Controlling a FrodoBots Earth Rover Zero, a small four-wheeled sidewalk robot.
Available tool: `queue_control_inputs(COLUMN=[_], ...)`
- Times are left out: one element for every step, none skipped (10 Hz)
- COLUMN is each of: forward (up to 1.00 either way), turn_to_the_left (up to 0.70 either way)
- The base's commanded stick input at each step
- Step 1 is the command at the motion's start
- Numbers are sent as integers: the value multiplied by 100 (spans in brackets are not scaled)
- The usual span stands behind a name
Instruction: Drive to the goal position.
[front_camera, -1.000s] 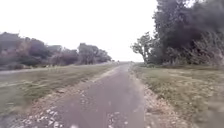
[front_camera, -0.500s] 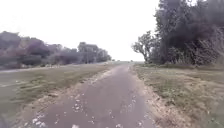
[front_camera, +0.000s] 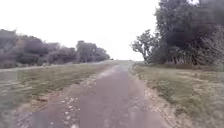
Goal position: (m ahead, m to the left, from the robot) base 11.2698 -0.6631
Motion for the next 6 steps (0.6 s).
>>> queue_control_inputs(forward=[60,60,60,60,60,60], turn_to_the_left=[-14,-14,-14,-14,-14,-14])
